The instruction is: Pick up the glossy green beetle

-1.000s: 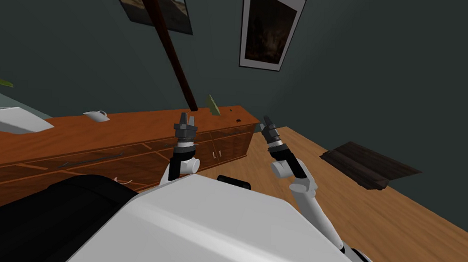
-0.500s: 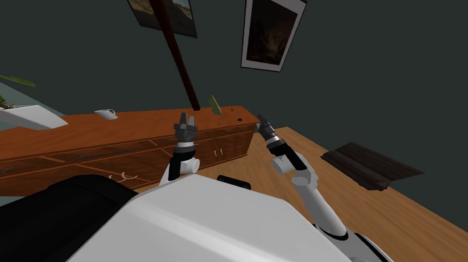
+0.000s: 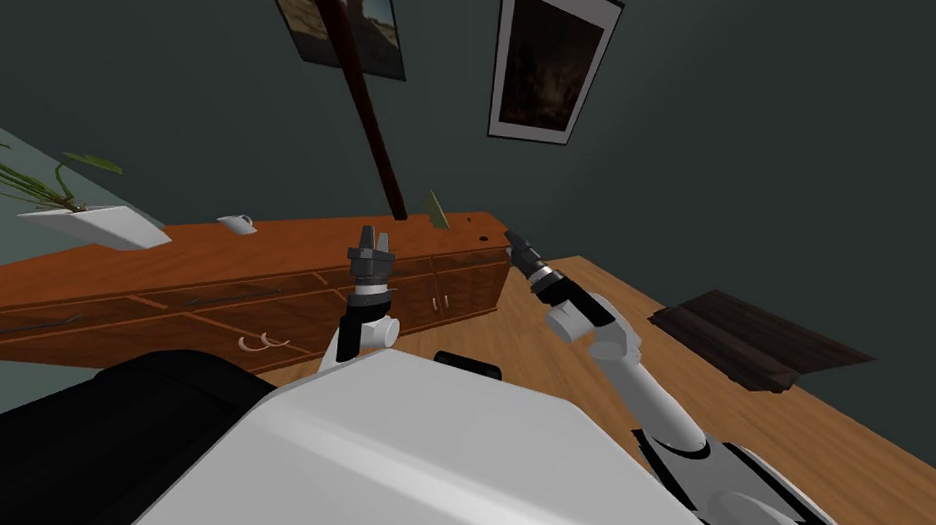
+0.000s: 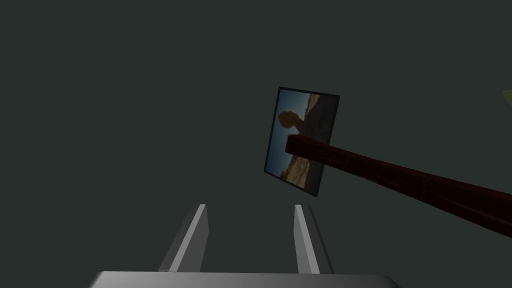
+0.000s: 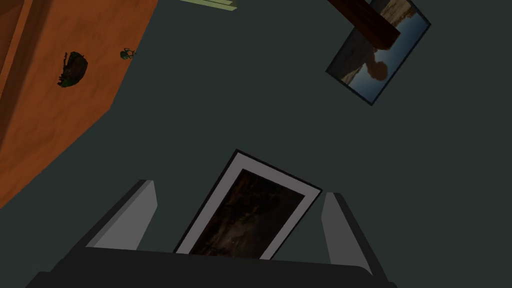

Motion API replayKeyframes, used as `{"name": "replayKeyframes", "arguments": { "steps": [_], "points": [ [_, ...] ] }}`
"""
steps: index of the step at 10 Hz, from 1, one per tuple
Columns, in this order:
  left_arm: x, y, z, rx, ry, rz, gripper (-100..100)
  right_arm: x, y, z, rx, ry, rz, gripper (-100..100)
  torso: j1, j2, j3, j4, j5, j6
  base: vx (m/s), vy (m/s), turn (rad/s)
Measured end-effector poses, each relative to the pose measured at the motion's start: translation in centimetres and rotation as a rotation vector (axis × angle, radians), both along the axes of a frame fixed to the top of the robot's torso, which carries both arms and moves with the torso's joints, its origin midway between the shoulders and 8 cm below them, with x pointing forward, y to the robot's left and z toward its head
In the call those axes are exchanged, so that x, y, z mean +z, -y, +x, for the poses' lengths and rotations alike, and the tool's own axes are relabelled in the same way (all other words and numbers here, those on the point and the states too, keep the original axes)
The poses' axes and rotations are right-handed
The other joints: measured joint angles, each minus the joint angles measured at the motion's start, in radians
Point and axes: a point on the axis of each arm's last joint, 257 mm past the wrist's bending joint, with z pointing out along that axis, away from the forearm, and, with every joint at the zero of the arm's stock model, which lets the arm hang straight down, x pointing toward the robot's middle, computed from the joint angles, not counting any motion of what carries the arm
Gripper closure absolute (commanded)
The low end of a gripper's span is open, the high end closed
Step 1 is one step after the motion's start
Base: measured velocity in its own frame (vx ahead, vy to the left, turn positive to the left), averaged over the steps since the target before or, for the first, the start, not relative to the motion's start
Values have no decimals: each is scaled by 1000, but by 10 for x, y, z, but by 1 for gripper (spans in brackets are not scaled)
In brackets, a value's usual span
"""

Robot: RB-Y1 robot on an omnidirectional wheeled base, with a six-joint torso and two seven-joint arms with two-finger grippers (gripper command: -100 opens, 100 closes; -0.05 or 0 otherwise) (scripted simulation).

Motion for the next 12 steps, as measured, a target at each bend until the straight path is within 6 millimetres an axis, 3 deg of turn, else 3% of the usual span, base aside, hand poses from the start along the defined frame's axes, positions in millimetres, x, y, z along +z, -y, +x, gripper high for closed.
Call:
{"name": "replayKeyframes", "arguments": {
  "steps": [6,12],
  "points": [
    [0,0,0,0,0,0,0,-31,-8,12,24,-101,-198,-100,0,-2,-1,0,0,0,-33,-10,115],
    [0,0,0,0,0,0,0,-73,7,20,7,-218,-420,-100,-1,-3,-2,-1,0,0,-11,-14,146]
  ]
}}
